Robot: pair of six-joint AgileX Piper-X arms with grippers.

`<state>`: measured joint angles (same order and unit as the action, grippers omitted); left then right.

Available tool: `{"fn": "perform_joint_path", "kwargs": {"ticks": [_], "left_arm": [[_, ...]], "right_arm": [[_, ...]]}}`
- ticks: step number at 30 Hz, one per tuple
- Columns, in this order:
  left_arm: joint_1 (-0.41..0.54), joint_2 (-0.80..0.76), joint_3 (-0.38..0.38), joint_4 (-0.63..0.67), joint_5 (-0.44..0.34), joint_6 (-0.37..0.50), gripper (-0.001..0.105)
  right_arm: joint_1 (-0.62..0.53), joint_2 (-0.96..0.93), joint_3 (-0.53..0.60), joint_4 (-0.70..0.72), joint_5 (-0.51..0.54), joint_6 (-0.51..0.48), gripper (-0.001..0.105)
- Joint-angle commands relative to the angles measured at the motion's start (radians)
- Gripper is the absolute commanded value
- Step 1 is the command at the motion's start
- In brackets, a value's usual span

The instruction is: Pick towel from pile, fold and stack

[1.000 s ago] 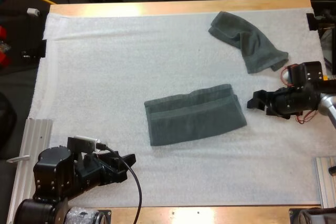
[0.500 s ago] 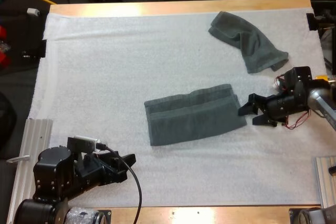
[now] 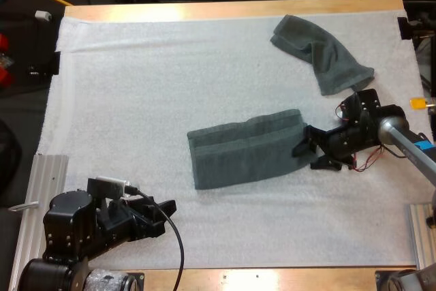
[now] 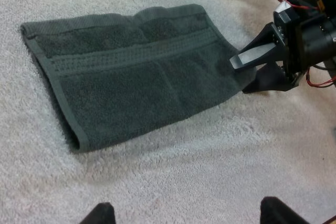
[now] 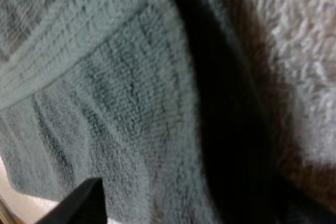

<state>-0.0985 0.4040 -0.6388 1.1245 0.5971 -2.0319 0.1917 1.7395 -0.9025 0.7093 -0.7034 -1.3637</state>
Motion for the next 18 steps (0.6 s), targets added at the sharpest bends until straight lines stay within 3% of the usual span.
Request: {"fn": "perform_joint_path", "kwargs": {"ticks": [1,10,12,18], "left_arm": [[0.001,-0.004,-0.009,0.009,-0.01,-0.005,0.056],[0.001,-0.004,-0.009,0.027,-0.01,-0.001,0.056],[0.001,-0.004,-0.009,0.027,-0.006,-0.001,0.056],[0.001,-0.004,-0.009,0.027,0.061,0.011,0.056]], "right_arm": [[0.01,0.013,0.0,-0.01,0.041,0.0,0.06],[0.01,-0.068,0.0,0.01,0.263,-0.012,0.015],[0.01,-0.122,0.0,0.025,0.334,-0.052,0.0],[0.01,-0.272,0.0,0.14,0.529,-0.218,0.0]]}}
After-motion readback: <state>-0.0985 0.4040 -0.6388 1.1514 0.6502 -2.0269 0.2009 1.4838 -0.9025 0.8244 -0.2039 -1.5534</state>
